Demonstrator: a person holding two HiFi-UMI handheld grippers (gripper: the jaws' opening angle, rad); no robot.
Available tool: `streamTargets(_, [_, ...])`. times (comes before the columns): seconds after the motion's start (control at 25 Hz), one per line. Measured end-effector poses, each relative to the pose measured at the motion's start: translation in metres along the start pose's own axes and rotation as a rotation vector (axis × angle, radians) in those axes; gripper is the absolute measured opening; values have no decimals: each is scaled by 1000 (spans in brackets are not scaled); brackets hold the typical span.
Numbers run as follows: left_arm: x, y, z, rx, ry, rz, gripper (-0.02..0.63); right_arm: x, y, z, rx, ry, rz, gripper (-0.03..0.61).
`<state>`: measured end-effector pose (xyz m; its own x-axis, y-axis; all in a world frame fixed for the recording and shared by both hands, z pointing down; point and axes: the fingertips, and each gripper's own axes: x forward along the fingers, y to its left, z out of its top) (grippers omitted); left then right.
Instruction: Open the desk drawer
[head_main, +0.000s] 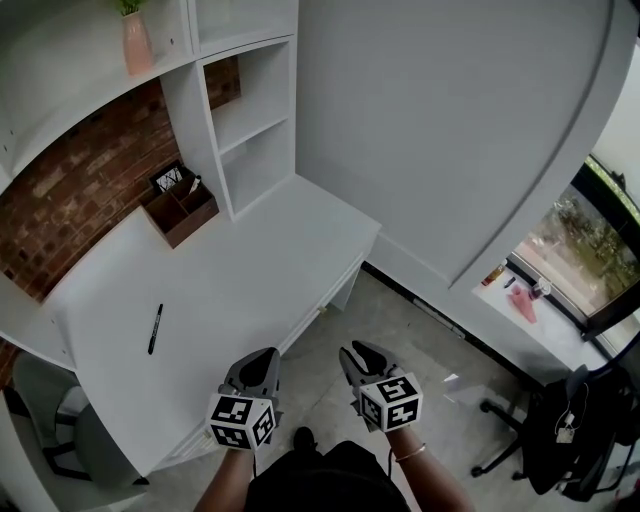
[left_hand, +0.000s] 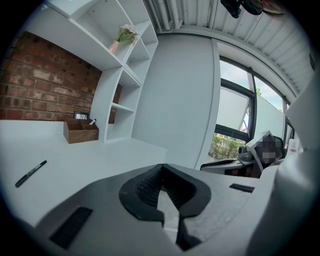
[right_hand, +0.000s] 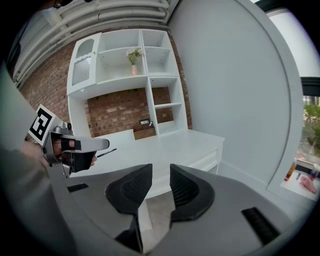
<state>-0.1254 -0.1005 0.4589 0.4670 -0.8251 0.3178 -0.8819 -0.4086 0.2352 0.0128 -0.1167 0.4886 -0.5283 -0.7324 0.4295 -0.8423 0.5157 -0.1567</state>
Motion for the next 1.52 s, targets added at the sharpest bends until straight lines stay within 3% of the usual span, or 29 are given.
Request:
streamTargets(0.76, [65,50,-3,-63,72,124,8,124,-65,-41,-92,267,68,135])
streamTargets(1.0, [95,62,-1,-94,94,188,9,166,-88,-65,-132,389,136,143])
streamTargets(1.52, [136,77,-4,-145,124,276,9,223,-90,-103,-219,568,283,155])
